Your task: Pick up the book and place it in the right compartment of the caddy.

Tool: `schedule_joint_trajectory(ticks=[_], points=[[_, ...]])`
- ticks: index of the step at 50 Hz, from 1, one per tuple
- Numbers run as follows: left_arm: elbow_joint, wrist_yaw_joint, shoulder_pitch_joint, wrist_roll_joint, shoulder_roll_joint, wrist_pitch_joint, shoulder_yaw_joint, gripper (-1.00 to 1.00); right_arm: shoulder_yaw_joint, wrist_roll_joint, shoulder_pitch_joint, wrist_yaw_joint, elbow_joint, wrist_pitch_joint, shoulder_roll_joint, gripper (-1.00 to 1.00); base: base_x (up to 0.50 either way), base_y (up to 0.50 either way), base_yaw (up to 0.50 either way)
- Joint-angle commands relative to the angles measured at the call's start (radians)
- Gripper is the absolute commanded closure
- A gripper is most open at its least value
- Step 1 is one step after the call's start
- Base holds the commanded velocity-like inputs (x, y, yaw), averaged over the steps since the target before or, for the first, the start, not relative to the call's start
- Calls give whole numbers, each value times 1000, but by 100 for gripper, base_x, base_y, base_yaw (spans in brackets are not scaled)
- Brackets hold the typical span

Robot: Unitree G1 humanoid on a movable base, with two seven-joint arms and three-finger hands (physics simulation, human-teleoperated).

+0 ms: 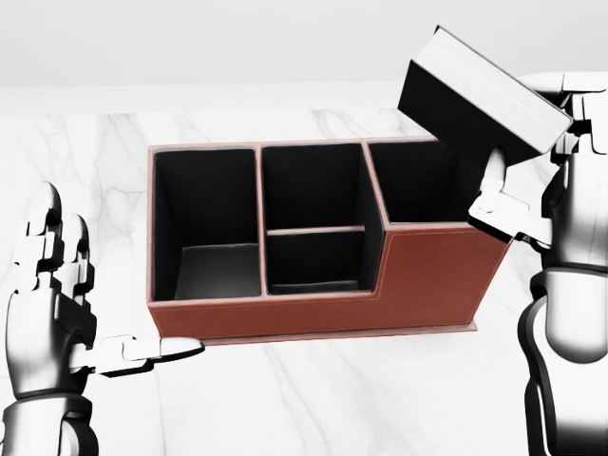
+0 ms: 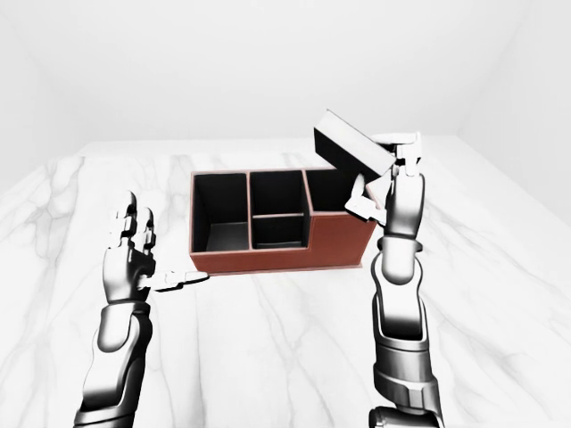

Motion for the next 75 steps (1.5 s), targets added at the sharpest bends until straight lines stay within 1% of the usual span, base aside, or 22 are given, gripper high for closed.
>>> schedule_joint_trajectory(ticks=[1,2,4,5,7,8,10,11,13,17,21,22,25,31,35,38,42,44,51,53,60,75], points=[[4,-15,4,-10,-2,0,0,-100,-6,101,-3,-14,-54,-17,9,100,0,0,0],[1,-16,5,-10,-2,0,-1,-100,-4,99,-5,-13,-44,-25,10,100,0,0,0],[-3,-15,6,-9,-3,0,-2,-100,-1,94,-10,-14,-31,-29,10,100,0,0,0],[-7,-15,7,-9,-3,0,-2,-100,1,93,-12,-13,-33,-23,10,100,0,0,0],[-15,-15,9,-8,-4,0,-3,-100,6,84,-29,-11,-10,-24,7,100,0,0,0],[-15,-15,8,-8,-4,0,-3,-100,7,83,-38,-10,15,-36,6,100,0,0,0],[-7,-16,9,-9,-4,0,-2,-100,7,86,-50,-8,34,-35,4,100,0,0,0],[-11,-16,9,-9,-4,0,-2,-100,6,90,-58,-8,57,-45,2,100,0,0,0],[-6,-17,7,-9,-3,0,-1,-100,8,93,-71,-9,78,-45,-1,100,0,0,0],[-8,-16,5,-9,-4,0,-2,-100,6,107,-95,-10,134,-60,-8,100,0,0,0],[-12,-16,7,-9,-4,0,-2,-100,5,116,-112,-11,167,-64,-16,100,0,0,0],[-12,-16,7,-9,-4,0,-2,-100,5,116,-121,-12,187,-71,-20,100,0,0,0],[-3,-17,7,-8,-4,0,-2,-100,4,121,-133,-14,200,-65,-24,100,0,0,0],[-5,-17,5,-9,-3,0,-1,-100,10,118,-179,-18,270,-81,-35,100,0,0,0],[-5,-17,5,-9,-3,0,-1,-100,11,122,-211,-15,308,-76,-44,100,0,0,0],[-5,-17,5,-9,-3,0,-1,-100,10,121,-239,-13,359,-92,-54,100,0,0,0],[-5,-17,5,-9,-3,0,-1,-100,11,114,-253,-14,394,-103,-63,100,0,0,0],[6,-19,6,-10,-2,0,0,-100,11,108,-264,-13,429,-118,-68,100,0,0,0],[5,-17,4,-8,-3,0,-2,-100,7,107,-297,-16,540,-118,-86,100,0,0,0],[7,-16,4,-7,-3,0,-2,-100,17,56,-314,-35,604,-118,-102,100,0,0,0],[-1,-15,4,-7,-3,0,-2,-100,15,62,-350,-29,701,-118,-105,100,0,0,0],[-1,-16,5,-8,-3,0,-2,-100,19,69,-395,-23,803,-118,-119,100,0,0,0]])
